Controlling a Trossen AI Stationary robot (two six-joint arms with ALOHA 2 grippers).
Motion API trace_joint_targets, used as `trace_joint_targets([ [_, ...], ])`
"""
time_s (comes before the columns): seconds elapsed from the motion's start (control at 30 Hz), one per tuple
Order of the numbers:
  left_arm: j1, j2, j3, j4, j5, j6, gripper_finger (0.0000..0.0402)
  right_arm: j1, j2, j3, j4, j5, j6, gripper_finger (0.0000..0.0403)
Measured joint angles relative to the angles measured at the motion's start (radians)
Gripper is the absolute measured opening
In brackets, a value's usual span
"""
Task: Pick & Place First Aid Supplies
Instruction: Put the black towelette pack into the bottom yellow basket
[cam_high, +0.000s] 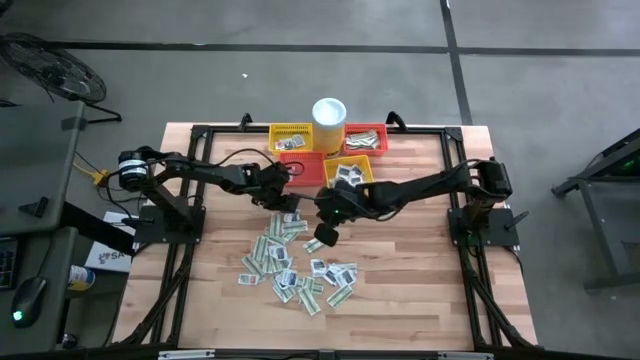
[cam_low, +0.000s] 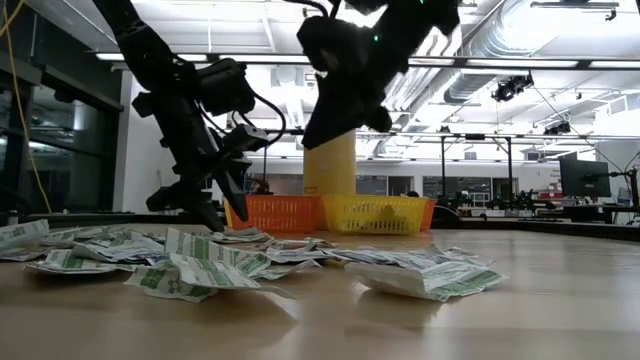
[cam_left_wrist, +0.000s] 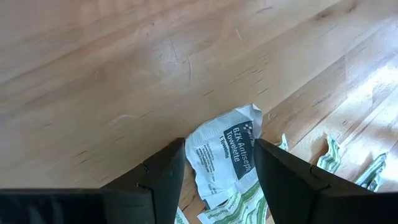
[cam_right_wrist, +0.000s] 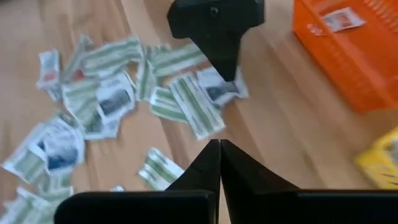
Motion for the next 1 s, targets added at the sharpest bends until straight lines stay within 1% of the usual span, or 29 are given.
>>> trace_joint_targets([
  [0.07, 0.0, 0.0, 0.0, 0.0, 0.002, 0.004, 0.0193, 0.0, 0.0, -0.063, 0.125, -0.009, 0.039, 0.0001],
  [0.17, 0.0, 0.0, 0.0, 0.002, 0.017, 0.018, 0.0193, 0.0, 0.0, -0.156, 0.294, 0.013, 0.103, 0.0001],
  [0.3, 0.0, 0.0, 0.0, 0.006, 0.028, 0.019, 0.0193, 0.0, 0.007, -0.227, 0.485, 0.012, 0.12, 0.0001],
  [0.4, 0.0, 0.001, 0.0, 0.012, 0.045, 0.022, 0.0193, 0.0, 0.049, -0.24, 0.529, 0.0, 0.118, 0.0001],
  [0.57, 0.0, 0.001, 0.0, 0.018, 0.055, 0.026, 0.0193, -0.003, 0.15, -0.164, 0.558, -0.042, 0.01, 0.0],
  [0.67, 0.0, 0.001, 0.0, 0.018, 0.056, 0.026, 0.0193, -0.003, 0.204, -0.131, 0.545, -0.031, -0.043, 0.0],
  [0.8, 0.0, 0.001, 0.0, 0.019, 0.057, 0.026, 0.0193, -0.004, 0.229, -0.119, 0.539, 0.015, -0.016, 0.0],
  [1.0, 0.0, 0.001, 0.0, 0.019, 0.057, 0.026, 0.0193, -0.028, 0.243, -0.12, 0.553, -0.008, -0.027, 0.0],
])
